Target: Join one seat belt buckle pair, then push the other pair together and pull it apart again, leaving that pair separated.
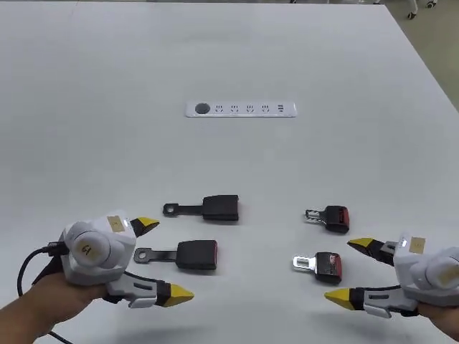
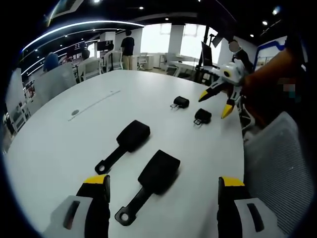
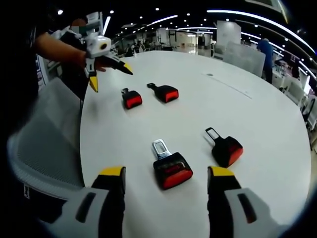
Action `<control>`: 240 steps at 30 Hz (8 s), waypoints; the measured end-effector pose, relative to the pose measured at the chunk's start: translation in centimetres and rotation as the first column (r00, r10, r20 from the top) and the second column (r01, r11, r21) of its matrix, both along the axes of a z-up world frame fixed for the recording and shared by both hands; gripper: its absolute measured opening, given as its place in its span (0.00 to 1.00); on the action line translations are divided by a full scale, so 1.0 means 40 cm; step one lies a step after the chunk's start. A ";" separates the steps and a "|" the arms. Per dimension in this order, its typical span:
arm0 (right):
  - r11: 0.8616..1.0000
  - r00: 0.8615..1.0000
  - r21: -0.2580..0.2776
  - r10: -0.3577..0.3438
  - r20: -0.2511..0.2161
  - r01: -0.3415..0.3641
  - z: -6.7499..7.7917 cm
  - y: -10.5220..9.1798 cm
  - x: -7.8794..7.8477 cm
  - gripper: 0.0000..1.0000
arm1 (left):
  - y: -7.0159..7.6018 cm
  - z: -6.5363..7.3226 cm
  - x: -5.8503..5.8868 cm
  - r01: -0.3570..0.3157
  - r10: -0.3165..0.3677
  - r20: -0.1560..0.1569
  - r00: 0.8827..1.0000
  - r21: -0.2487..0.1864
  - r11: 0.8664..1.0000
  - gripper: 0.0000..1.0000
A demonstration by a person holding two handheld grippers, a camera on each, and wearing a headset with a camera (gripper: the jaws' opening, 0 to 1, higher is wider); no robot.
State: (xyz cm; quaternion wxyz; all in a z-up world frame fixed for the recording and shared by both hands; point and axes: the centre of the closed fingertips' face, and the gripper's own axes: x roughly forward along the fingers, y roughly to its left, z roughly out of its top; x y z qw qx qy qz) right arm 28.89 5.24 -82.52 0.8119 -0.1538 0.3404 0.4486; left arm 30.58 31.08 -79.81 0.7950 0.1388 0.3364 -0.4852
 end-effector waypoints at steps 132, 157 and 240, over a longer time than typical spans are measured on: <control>0.933 0.944 0.156 0.330 -0.008 -0.324 -0.074 0.314 0.072 0.35 | -0.033 -0.152 0.040 0.391 -0.393 -0.025 0.919 0.175 0.904 0.34; 0.922 0.928 0.123 0.372 -0.016 -0.367 -0.076 0.399 0.076 0.34 | -0.036 -0.152 0.041 0.387 -0.391 -0.016 0.920 0.185 0.903 0.34; 0.920 0.922 0.074 0.377 0.090 -0.384 -0.074 0.437 0.072 0.32 | -0.031 -0.152 0.039 0.478 -0.484 0.001 0.875 0.152 0.865 0.32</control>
